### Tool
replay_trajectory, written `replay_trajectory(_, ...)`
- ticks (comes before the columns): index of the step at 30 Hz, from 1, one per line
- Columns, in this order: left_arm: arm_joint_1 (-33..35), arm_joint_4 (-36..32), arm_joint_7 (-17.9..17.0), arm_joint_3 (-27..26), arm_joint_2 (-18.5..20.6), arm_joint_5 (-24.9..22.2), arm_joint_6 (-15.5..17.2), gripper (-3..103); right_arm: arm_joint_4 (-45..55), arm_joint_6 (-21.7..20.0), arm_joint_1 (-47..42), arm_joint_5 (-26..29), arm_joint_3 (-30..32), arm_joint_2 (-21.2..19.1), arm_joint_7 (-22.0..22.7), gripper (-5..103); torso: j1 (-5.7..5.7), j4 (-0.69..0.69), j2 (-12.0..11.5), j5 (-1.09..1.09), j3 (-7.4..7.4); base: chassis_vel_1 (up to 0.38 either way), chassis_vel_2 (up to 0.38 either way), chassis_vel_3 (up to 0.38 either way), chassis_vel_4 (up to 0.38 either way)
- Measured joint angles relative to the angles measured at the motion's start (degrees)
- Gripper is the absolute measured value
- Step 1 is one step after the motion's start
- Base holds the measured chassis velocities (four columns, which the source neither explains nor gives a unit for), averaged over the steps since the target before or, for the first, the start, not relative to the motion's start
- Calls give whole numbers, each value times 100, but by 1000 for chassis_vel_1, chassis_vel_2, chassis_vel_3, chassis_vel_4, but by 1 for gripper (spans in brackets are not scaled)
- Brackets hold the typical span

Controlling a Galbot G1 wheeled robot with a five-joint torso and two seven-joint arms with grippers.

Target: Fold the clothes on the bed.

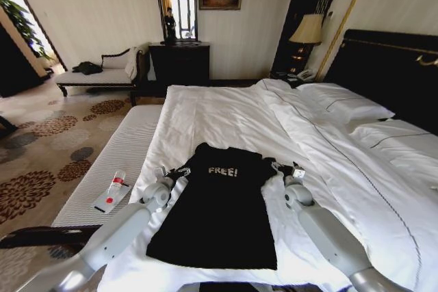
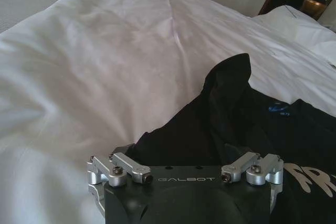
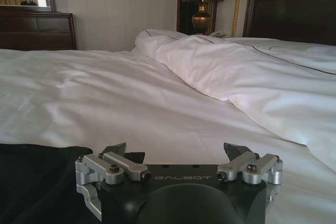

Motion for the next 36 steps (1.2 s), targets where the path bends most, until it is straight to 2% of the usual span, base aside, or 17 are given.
replay_trajectory(1,-2,25,-46,11,-12,2,1,90,-3,5,-4,-3,6,3,5,100,0,1,0,0,0,0,0,0,0)
replay_trajectory(3,-2,38,-59,12,-18,7,1,90,-5,9,-6,-5,9,5,7,100,0,1,0,-1,0,0,0,0,0)
replay_trajectory(6,37,76,-106,-28,-36,61,-39,74,-15,23,-12,-11,15,14,13,100,-1,1,1,0,0,0,0,0,0)
replay_trajectory(8,52,76,-115,-55,-41,64,-55,74,-16,24,-12,-12,15,15,14,100,-1,1,1,0,-1,0,0,0,0)
replay_trajectory(11,123,30,-164,-137,-35,87,-108,58,-44,27,2,4,16,18,13,100,-1,1,0,0,0,0,0,0,0)
replay_trajectory(12,123,30,-164,-137,-35,87,-108,58,-44,27,2,4,16,18,13,100,-1,1,0,0,0,0,0,0,0)
replay_trajectory(15,151,0,-200,-178,-30,105,-156,42,-126,30,97,212,-10,17,-87,100,-1,0,1,-1,-1,0,0,0,0)
replay_trajectory(16,151,0,-200,-178,-30,105,-156,42,-126,30,97,212,-10,17,-87,100,-1,0,1,-1,-1,0,0,0,0)
replay_trajectory(17,150,0,-208,-182,-33,114,-171,42,-153,25,140,378,-14,14,-141,100,-1,0,1,-1,0,0,0,0,0)
replay_trajectory(19,132,35,-207,-182,-52,193,-228,31,-203,-120,279,943,38,12,-357,100,-1,0,1,0,0,0,0,0,0)
replay_trajectory(21,116,65,-150,-183,-68,278,-315,20,-238,-482,469,1845,309,55,-528,100,-1,1,1,-1,0,0,0,0,0)
replay_trajectory(22,116,65,-150,-183,-68,278,-315,20,-238,-482,469,1845,309,55,-528,100,-1,1,1,-1,0,0,0,0,0)
replay_trajectory(24,112,64,-128,-220,-86,285,-375,10,-361,-827,676,2754,608,95,-726,100,-1,1,1,-2,0,0,0,0,0)
replay_trajectory(26,109,61,-126,-244,-87,288,-397,10,-460,-923,749,3026,685,96,-838,100,-1,1,1,-2,0,0,0,0,0)
replay_trajectory(27,99,53,-128,-278,-87,287,-427,2,-619,-1048,848,3342,761,82,-1035,100,-1,1,1,-1,0,0,0,0,0)
replay_trajectory(29,63,51,-142,-305,-78,270,-443,1,-777,-1228,925,3633,794,50,-1224,100,-1,0,1,-2,0,0,0,0,0)
replay_trajectory(36,-36,82,-167,-295,-55,221,-453,1,-1126,-1440,944,3675,701,128,-1490,100,-1,0,1,-1,0,0,0,0,0)
